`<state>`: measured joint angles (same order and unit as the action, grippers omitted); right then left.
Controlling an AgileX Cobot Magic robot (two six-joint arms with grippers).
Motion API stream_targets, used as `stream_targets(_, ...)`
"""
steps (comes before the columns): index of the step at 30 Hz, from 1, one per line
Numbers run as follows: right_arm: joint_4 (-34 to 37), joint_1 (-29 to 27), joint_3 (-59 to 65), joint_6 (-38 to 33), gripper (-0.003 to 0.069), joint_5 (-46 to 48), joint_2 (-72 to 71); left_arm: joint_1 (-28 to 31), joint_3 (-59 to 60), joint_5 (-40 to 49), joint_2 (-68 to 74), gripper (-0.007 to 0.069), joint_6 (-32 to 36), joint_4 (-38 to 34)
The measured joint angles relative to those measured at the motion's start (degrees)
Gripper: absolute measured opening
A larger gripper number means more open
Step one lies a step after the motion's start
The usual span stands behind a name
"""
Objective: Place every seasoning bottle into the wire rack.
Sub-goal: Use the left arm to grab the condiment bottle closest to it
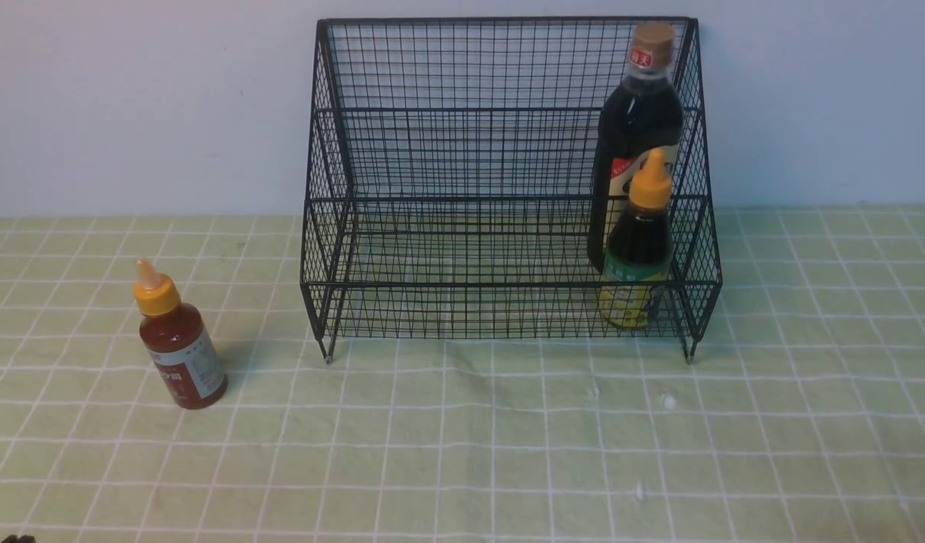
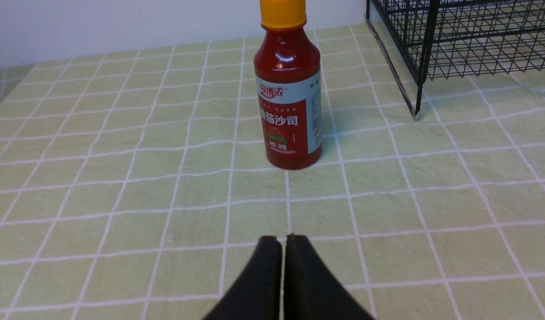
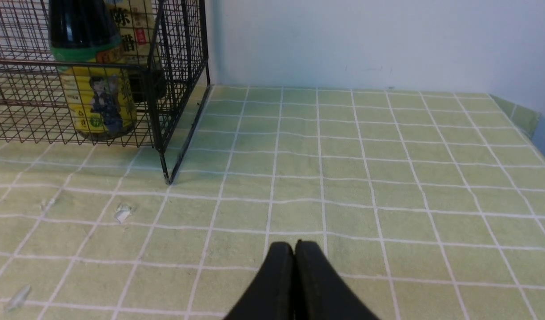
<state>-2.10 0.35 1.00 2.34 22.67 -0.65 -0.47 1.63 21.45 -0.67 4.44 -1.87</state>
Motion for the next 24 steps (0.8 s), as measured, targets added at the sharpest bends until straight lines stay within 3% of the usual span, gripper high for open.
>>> stream_targets(11, 0.0, 0.0, 0.1, 0.0, -0.0015, -0.1, 0.0, 0.0, 0.1, -3.2, 0.0, -0.0006, -1.8, -2.1)
stream_targets(12, 0.0, 0.0, 0.1, 0.0, -0.0015, -0.2, 0.0, 0.0, 0.1, -8.3, 0.0, -0.0006, -5.4, -7.6)
stream_targets(13, 0.0, 0.0, 0.1, 0.0, -0.0015, -0.2, 0.0, 0.0, 0.1, -8.9, 0.0, -0.0006, -5.9, -8.4)
stream_targets(18, 0.0, 0.0, 0.1, 0.0, -0.0015, -0.2, 0.0, 0.0, 0.1, -24.8, 0.0, -0.0006, -16.3, -31.7)
stream_targets(24, 0.0, 0.0, 0.1, 0.0, -0.0015, -0.2, 0.0, 0.0, 0.1, -37.4, 0.0, -0.0006, -17.1, -44.0)
